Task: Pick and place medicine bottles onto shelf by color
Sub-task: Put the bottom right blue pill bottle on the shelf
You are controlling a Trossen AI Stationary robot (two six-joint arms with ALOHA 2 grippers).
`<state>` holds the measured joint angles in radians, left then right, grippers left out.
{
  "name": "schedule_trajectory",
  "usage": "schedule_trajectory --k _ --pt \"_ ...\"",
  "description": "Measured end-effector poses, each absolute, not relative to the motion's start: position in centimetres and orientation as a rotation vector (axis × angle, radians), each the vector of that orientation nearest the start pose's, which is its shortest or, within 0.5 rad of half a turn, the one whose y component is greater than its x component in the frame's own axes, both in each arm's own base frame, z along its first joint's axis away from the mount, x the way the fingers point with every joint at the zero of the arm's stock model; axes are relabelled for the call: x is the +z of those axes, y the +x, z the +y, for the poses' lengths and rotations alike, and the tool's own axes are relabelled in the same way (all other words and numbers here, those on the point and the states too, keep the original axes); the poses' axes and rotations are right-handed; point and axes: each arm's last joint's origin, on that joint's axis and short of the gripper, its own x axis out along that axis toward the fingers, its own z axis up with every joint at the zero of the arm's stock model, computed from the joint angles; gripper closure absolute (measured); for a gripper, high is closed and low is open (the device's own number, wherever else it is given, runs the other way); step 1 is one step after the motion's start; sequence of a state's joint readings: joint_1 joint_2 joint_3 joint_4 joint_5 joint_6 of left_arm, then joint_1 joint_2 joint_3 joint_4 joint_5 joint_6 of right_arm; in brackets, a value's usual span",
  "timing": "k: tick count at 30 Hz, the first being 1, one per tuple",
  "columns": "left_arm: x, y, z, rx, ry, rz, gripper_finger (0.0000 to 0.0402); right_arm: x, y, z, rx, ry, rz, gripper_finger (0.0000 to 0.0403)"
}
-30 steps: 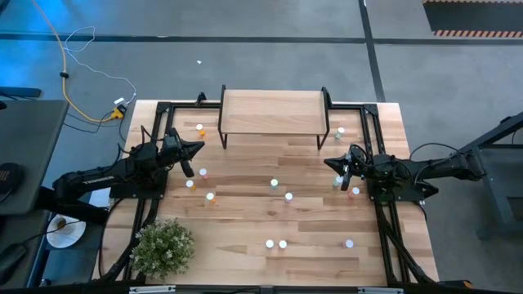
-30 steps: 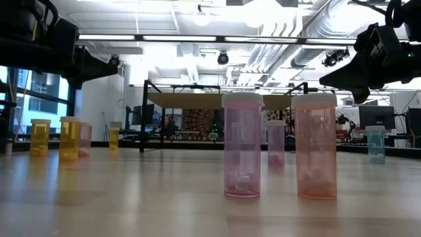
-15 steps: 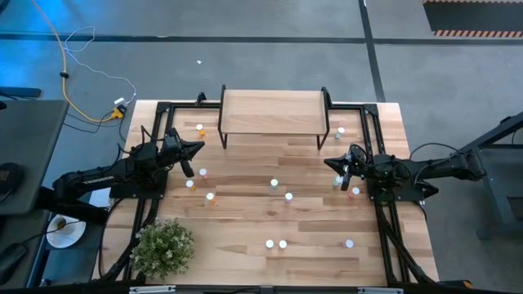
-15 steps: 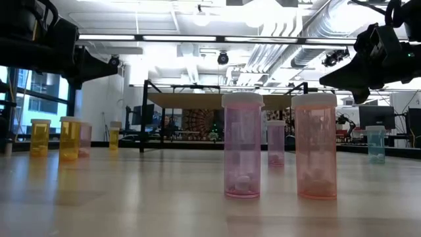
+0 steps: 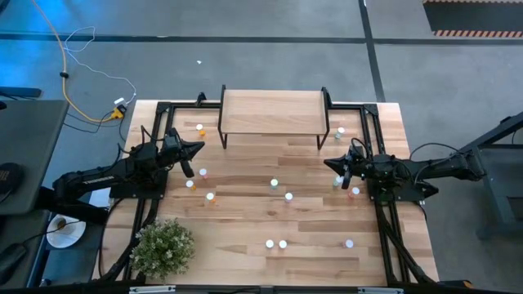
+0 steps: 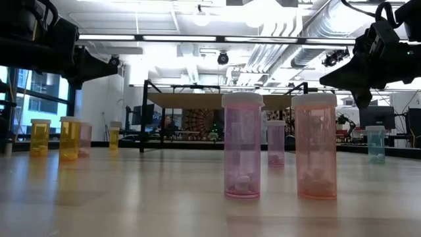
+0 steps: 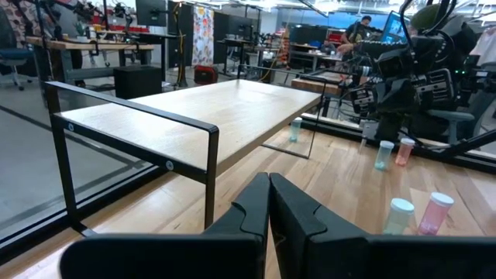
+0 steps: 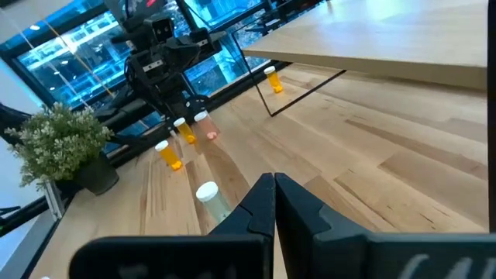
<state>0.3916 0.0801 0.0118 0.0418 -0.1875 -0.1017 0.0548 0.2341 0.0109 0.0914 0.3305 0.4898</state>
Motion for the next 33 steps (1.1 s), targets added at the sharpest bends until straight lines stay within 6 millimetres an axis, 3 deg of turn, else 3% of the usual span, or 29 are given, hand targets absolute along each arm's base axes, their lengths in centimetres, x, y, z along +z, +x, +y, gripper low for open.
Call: schedule_trajectory --k 22,29,33 --pt "16.5 9.2 4.4 0.577 -0.102 -0.003 0.0401 15.7 11.0 -0.4 -0.303 0.465 0.056 0.0400" --pt "16.5 9.2 4.4 0.577 -0.102 -0.002 0.0401 16.6 11.1 -0.4 -0.285 0.510 -0.021 0.0352" --pt "16.5 9.2 4.4 0.577 -0.102 -0.002 0.0401 18.6 11.0 -0.3 -0.266 0.515 -0.064 0.0318"
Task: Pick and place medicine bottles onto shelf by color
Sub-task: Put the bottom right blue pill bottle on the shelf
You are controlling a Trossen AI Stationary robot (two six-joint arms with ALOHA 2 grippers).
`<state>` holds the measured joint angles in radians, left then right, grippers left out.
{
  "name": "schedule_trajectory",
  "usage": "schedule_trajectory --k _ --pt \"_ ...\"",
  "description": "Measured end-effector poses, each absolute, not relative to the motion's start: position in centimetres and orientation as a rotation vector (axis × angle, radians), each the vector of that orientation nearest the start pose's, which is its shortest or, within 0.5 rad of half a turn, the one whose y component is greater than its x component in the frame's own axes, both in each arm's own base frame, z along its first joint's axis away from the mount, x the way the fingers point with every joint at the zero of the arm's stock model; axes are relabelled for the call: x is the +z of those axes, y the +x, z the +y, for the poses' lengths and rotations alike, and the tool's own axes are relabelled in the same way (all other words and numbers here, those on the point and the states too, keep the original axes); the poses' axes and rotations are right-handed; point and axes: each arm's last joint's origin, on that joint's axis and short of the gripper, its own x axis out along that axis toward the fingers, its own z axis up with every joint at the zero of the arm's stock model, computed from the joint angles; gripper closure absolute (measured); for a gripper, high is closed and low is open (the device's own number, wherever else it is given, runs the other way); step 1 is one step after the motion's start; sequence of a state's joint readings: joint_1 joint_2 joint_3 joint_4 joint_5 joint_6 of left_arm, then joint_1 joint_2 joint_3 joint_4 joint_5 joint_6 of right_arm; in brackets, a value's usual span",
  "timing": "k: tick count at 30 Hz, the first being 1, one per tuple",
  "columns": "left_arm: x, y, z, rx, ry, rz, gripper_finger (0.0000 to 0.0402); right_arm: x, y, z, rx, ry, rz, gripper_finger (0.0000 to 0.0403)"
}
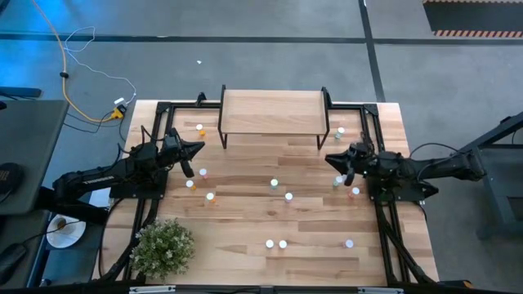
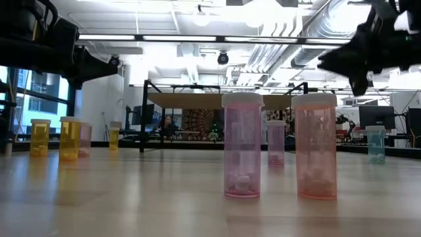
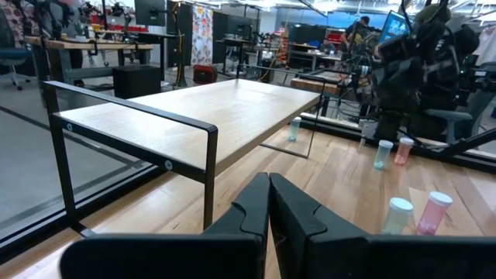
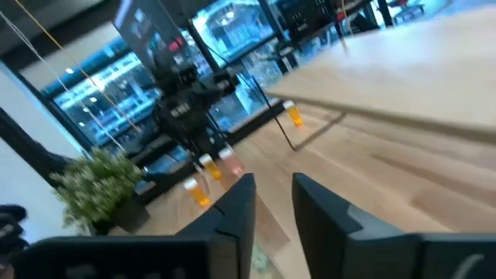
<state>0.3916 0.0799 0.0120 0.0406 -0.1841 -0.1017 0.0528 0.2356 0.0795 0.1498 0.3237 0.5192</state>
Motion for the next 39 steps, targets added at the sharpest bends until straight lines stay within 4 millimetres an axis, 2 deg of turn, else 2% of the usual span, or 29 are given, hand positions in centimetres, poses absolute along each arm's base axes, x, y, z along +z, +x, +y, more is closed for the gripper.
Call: schedule_trajectory --k 7,13,24,33,39 --pt "16.5 9.2 4.4 0.577 -0.102 -0.001 0.0401 22.2 10.4 -0.3 -0.259 0.463 -0.030 0.0300" --pt "16.5 9.2 4.4 0.579 -0.079 0.005 0.0401 24.7 9.9 -0.4 -0.294 0.523 0.073 0.0299" --pt "16.5 9.2 4.4 0.579 -0.077 0.006 0.0401 28.2 11.7 -0.1 -0.356 0.639 0.394 0.0300" --pt "16.5 9.2 4.4 0.579 -0.113 -0.004 0.0401 27.7 12.5 0.1 -0.489 0.727 0.695 0.0300" --pt "16.5 9.2 4.4 0.579 -0.120 -0.006 0.0401 26.8 12.6 1.0 -0.529 0.798 0.788 0.0300"
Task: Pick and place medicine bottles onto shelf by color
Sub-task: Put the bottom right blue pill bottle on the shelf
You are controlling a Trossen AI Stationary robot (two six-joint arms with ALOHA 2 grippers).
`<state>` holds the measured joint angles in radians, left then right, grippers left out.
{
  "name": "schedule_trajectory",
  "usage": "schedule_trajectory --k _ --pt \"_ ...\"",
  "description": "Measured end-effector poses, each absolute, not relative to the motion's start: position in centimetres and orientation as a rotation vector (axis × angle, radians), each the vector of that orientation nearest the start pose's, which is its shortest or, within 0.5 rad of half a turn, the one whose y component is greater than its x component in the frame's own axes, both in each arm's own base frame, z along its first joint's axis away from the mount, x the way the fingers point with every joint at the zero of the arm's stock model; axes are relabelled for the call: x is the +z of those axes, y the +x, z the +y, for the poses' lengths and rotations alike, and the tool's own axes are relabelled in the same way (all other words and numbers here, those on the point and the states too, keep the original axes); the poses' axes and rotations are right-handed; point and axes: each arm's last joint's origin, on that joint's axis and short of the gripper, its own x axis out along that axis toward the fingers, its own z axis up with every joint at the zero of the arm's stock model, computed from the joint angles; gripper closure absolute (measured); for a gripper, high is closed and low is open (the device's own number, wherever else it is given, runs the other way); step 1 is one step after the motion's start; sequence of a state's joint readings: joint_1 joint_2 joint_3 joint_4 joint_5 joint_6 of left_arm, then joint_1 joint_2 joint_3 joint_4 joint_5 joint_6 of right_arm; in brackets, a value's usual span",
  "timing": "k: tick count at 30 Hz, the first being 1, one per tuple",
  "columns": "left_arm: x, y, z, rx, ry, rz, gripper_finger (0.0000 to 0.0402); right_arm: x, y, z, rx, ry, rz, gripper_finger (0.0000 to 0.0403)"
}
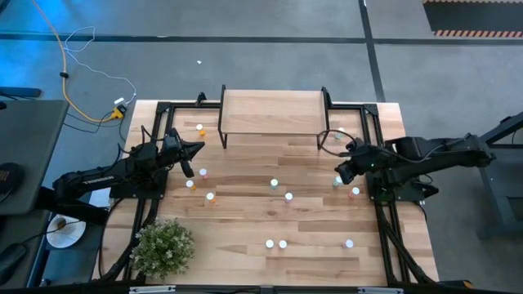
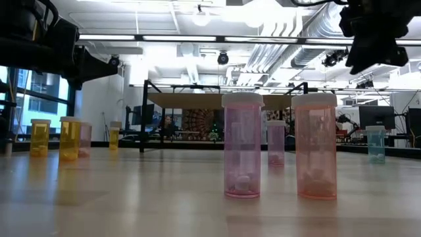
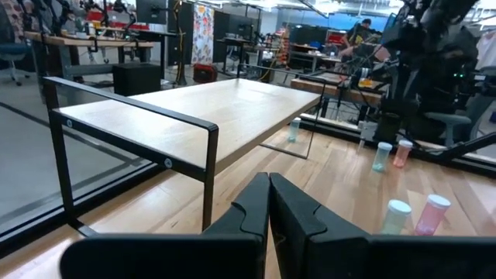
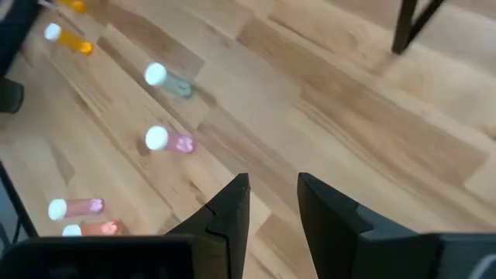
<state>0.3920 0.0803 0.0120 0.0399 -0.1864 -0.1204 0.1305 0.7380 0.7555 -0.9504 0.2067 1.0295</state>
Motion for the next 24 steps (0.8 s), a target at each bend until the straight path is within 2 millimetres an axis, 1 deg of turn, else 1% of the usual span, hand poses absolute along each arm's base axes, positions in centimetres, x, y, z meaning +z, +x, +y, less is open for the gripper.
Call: schedule_trajectory --k 9,13,19,24 --pt "16.5 9.2 4.4 0.579 -0.120 -0.006 0.0401 25.9 11.6 2.3 -0.661 0.817 0.850 0.0300" --pt "16.5 9.2 4.4 0.579 -0.120 -0.005 0.0401 25.9 11.3 2.8 -0.666 0.824 0.862 0.0300" --pt "16.5 9.2 4.4 0.579 -0.120 -0.005 0.0401 25.8 11.2 2.9 -0.658 0.817 0.871 0.0300" --pt "16.5 9.2 4.4 0.579 -0.120 -0.005 0.0401 25.6 10.8 2.9 -0.651 0.816 0.937 0.0300"
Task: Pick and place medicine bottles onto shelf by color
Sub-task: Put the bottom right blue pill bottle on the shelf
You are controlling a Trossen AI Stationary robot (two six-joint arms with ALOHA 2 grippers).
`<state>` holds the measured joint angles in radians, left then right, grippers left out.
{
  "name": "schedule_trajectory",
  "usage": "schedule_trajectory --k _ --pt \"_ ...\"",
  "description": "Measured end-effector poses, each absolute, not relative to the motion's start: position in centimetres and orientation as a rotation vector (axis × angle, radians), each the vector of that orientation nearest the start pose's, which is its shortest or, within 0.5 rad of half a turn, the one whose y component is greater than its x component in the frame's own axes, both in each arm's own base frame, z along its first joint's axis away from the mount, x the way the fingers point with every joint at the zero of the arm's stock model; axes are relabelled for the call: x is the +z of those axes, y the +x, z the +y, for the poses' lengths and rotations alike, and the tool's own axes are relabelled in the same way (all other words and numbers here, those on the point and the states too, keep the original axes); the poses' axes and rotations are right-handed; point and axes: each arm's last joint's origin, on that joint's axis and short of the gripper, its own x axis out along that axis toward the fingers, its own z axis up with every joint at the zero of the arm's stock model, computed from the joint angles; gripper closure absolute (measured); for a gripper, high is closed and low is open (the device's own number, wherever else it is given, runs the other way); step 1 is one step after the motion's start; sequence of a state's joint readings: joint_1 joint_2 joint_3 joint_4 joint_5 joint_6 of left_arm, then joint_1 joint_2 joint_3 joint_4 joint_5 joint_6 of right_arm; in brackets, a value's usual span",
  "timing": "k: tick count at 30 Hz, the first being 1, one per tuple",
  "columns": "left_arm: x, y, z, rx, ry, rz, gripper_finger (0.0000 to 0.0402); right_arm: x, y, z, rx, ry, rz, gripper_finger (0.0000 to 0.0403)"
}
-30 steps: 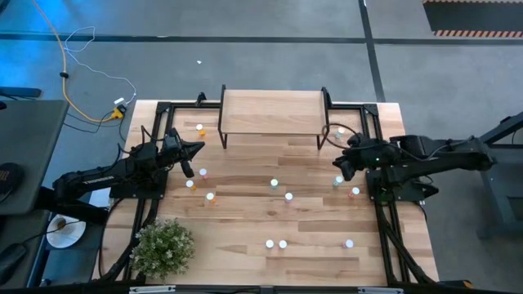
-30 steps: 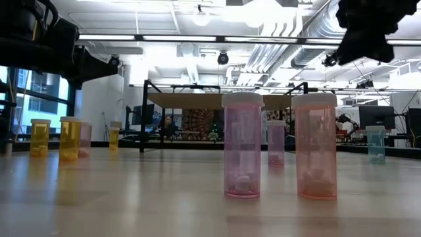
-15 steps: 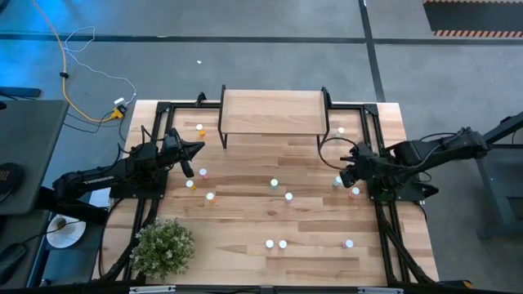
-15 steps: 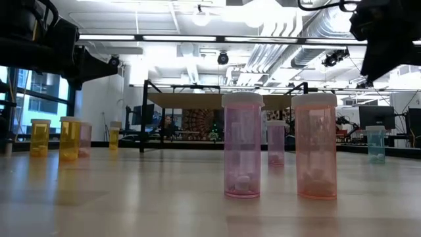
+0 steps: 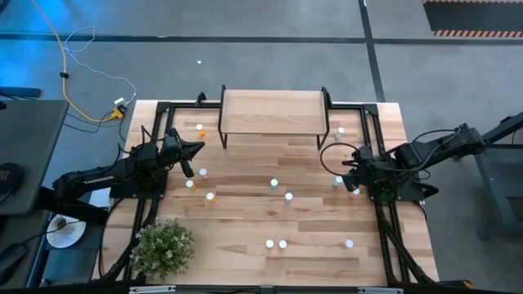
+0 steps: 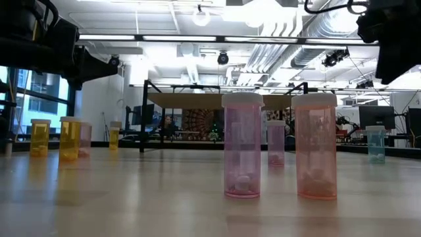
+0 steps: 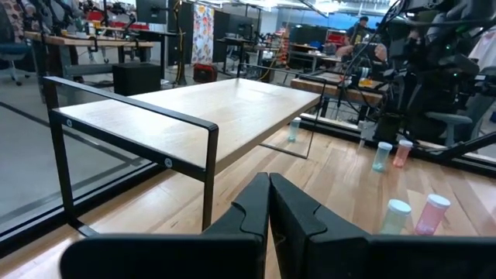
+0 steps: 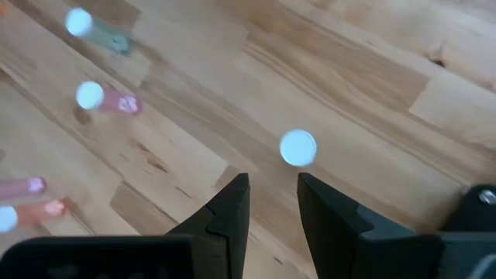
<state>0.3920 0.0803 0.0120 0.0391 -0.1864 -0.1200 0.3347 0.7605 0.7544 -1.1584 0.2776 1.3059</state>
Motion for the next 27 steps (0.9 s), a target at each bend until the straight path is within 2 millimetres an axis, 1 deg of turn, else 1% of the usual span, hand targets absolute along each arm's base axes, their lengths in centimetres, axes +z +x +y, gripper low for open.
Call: schedule_trajectory --k 3,5,11,14,20,27 --pt "16.5 9.2 4.4 0.579 -0.120 -0.005 0.0401 25.5 10.8 3.0 -0.655 0.819 0.961 0.0297" --pt "16.5 9.2 4.4 0.579 -0.120 -0.005 0.0401 25.4 11.0 3.1 -0.659 0.814 0.974 0.0288" --pt "16.5 9.2 4.4 0.579 -0.120 -0.005 0.0401 24.8 11.7 3.3 -0.700 0.775 1.023 0.0240" --pt "16.5 9.2 4.4 0.579 -0.120 -0.005 0.0401 24.4 12.3 3.4 -0.741 0.771 1.022 0.0224" --pt "16.5 9.2 4.4 0.579 -0.120 -0.005 0.0401 23.7 13.3 3.7 -0.802 0.727 1.033 0.0217" --pt "16.5 9.2 4.4 0.579 -0.120 -0.005 0.0401 22.9 14.4 4.1 -0.854 0.763 1.039 0.0217"
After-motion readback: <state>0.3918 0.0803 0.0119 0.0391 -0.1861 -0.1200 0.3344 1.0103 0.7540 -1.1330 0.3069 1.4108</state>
